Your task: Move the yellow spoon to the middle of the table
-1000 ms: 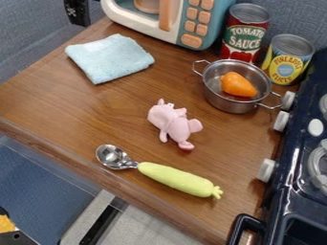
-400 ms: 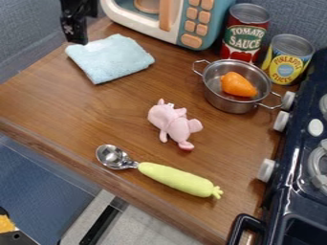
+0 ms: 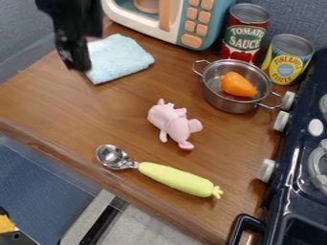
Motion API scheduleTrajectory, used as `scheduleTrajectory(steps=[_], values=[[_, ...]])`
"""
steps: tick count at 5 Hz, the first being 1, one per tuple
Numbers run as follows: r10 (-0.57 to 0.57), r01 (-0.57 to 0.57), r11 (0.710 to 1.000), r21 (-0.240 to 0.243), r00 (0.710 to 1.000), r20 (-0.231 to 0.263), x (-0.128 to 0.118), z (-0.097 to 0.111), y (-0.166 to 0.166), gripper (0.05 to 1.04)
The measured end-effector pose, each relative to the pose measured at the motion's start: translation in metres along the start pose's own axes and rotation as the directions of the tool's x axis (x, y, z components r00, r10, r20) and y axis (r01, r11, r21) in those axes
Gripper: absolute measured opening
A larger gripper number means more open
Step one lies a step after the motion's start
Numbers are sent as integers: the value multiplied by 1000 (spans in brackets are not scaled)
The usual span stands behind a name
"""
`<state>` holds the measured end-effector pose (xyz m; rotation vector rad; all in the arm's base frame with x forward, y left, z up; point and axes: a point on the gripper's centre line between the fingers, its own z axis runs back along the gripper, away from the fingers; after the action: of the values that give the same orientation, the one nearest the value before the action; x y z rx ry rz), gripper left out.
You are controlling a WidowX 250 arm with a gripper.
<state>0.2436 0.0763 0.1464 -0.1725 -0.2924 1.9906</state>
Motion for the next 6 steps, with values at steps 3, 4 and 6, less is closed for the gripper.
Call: scheduleTrajectory(steps=[3,4,6], values=[[-275,282,955,93,958,-81,-100,-26,95,999],[-294,301,948,106,953,-75,-110,-37,101,1000],[-327,333,934,129,942,-73,-121,-63,103,999]])
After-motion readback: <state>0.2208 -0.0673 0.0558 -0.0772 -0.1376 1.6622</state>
